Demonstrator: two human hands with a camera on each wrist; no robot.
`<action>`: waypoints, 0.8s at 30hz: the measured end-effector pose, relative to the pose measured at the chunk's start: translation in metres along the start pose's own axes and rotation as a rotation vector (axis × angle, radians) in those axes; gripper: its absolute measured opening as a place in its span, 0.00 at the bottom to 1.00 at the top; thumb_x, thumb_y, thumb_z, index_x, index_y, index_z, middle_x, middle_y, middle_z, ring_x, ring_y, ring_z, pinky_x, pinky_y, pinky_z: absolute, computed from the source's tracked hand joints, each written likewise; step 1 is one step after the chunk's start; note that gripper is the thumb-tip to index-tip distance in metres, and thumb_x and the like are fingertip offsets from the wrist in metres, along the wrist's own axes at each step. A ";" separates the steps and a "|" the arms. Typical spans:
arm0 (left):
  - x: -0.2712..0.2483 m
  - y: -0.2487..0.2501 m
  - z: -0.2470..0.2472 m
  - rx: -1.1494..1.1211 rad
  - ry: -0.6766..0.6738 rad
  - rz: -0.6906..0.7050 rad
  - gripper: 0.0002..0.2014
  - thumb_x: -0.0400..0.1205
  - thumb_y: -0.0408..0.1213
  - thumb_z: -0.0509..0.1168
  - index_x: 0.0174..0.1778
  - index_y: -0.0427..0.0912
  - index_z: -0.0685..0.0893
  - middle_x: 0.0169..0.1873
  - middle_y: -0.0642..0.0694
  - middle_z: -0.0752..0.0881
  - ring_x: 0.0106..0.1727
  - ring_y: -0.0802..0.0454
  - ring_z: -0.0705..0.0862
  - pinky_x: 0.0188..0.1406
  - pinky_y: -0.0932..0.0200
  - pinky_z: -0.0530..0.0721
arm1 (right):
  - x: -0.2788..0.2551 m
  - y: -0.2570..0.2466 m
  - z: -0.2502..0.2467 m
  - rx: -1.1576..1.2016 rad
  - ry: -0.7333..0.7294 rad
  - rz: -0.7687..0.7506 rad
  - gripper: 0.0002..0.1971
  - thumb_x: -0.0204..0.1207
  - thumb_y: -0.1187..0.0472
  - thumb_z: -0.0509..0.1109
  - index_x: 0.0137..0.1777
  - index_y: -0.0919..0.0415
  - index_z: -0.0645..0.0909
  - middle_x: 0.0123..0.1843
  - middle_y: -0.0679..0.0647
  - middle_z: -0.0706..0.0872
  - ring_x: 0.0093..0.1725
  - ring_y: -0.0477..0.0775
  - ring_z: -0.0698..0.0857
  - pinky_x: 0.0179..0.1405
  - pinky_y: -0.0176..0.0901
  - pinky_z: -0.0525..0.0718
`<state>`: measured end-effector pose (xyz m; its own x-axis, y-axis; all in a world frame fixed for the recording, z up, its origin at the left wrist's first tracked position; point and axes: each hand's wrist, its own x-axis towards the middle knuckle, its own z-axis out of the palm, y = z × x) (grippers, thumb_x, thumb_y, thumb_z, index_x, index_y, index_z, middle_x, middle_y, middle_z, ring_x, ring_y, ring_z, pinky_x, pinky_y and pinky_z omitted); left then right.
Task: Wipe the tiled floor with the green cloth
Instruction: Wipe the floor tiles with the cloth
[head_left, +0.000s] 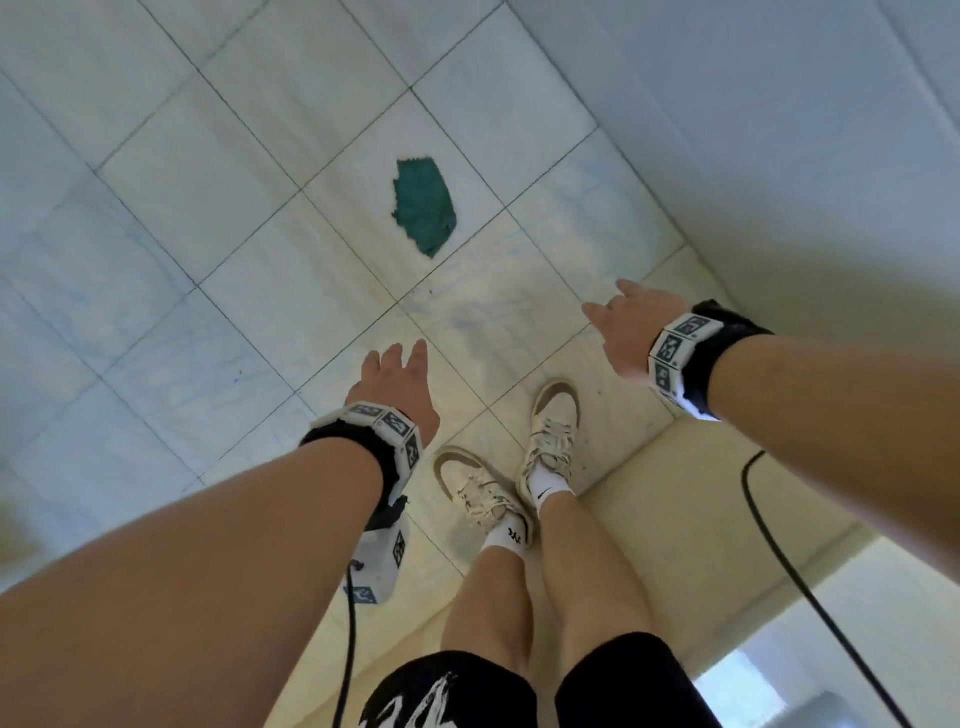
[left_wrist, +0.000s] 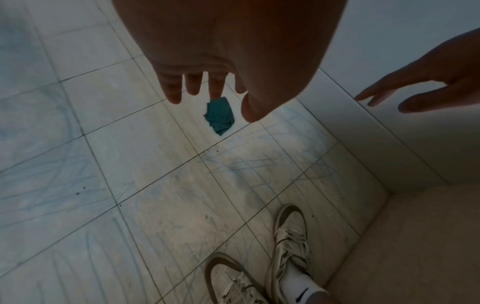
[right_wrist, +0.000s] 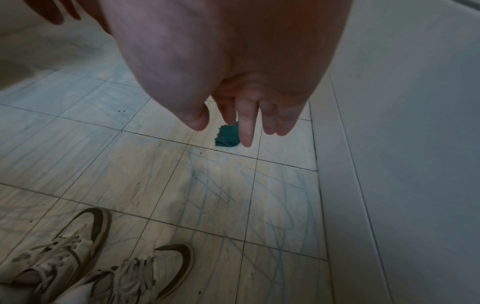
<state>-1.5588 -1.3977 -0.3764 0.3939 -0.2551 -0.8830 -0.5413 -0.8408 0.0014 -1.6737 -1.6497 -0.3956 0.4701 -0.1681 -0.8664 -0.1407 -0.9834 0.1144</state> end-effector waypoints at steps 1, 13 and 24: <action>0.001 0.007 -0.010 0.023 -0.004 0.018 0.39 0.85 0.35 0.56 0.87 0.48 0.40 0.87 0.44 0.47 0.86 0.39 0.45 0.80 0.40 0.67 | -0.001 0.008 0.000 0.019 0.005 0.008 0.36 0.85 0.55 0.61 0.88 0.56 0.48 0.84 0.57 0.67 0.88 0.60 0.51 0.82 0.56 0.65; 0.039 0.081 -0.130 0.087 0.161 0.076 0.37 0.88 0.45 0.58 0.88 0.48 0.44 0.87 0.45 0.50 0.86 0.40 0.47 0.78 0.41 0.66 | -0.004 0.082 -0.033 0.201 0.015 0.083 0.36 0.86 0.56 0.62 0.89 0.53 0.47 0.86 0.57 0.64 0.88 0.59 0.49 0.83 0.58 0.62; 0.091 0.062 -0.172 0.370 0.169 0.326 0.37 0.87 0.45 0.59 0.87 0.46 0.46 0.84 0.42 0.58 0.83 0.37 0.56 0.76 0.40 0.72 | -0.008 0.028 -0.056 0.550 -0.024 0.314 0.33 0.88 0.49 0.55 0.89 0.52 0.47 0.86 0.56 0.63 0.88 0.58 0.53 0.81 0.57 0.64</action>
<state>-1.4289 -1.5548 -0.3763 0.2585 -0.5749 -0.7763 -0.8701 -0.4877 0.0714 -1.6330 -1.6793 -0.3580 0.3150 -0.4354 -0.8433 -0.6992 -0.7073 0.1041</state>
